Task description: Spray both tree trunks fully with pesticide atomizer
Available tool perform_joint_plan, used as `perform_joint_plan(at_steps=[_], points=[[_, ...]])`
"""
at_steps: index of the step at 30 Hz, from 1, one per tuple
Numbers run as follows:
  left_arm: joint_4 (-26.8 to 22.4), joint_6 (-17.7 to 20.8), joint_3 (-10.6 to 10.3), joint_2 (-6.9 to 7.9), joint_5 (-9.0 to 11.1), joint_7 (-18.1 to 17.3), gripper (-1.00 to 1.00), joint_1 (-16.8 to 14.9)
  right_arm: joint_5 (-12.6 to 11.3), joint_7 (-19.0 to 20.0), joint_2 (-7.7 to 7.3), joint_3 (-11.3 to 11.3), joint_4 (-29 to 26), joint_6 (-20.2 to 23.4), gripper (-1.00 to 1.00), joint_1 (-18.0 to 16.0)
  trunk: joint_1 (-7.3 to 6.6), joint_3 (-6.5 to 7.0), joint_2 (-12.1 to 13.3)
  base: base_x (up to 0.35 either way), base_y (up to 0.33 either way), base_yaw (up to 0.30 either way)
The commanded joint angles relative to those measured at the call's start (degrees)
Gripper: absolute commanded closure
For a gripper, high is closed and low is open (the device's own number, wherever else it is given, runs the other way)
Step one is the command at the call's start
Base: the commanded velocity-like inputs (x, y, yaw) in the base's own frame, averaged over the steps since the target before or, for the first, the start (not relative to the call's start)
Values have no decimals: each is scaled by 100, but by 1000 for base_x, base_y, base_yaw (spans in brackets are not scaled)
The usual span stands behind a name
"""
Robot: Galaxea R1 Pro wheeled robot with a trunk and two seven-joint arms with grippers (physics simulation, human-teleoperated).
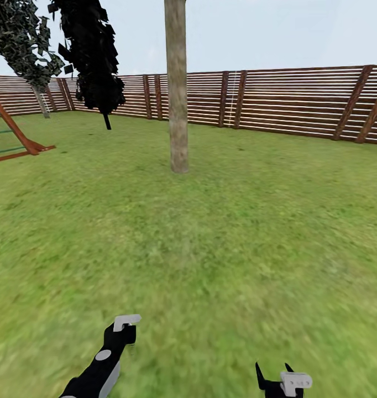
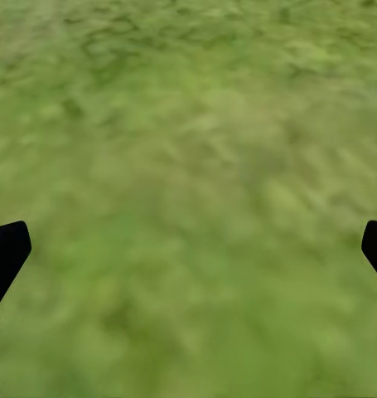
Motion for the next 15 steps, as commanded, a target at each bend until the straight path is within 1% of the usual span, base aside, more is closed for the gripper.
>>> perform_joint_plan(at_steps=[1, 15], points=[[-1, 0, 0, -1, -1, 0, 100, 0, 0, 0, 0, 0, 0, 0, -100, 0, 0, 0, 0, 340, 0, 0], [-1, -7, 0, 2, -1, -3, 100, 0, 0, 1, 0, 0, 0, 0, -100, -2, 0, 0, 0, 340, 0, 0]])
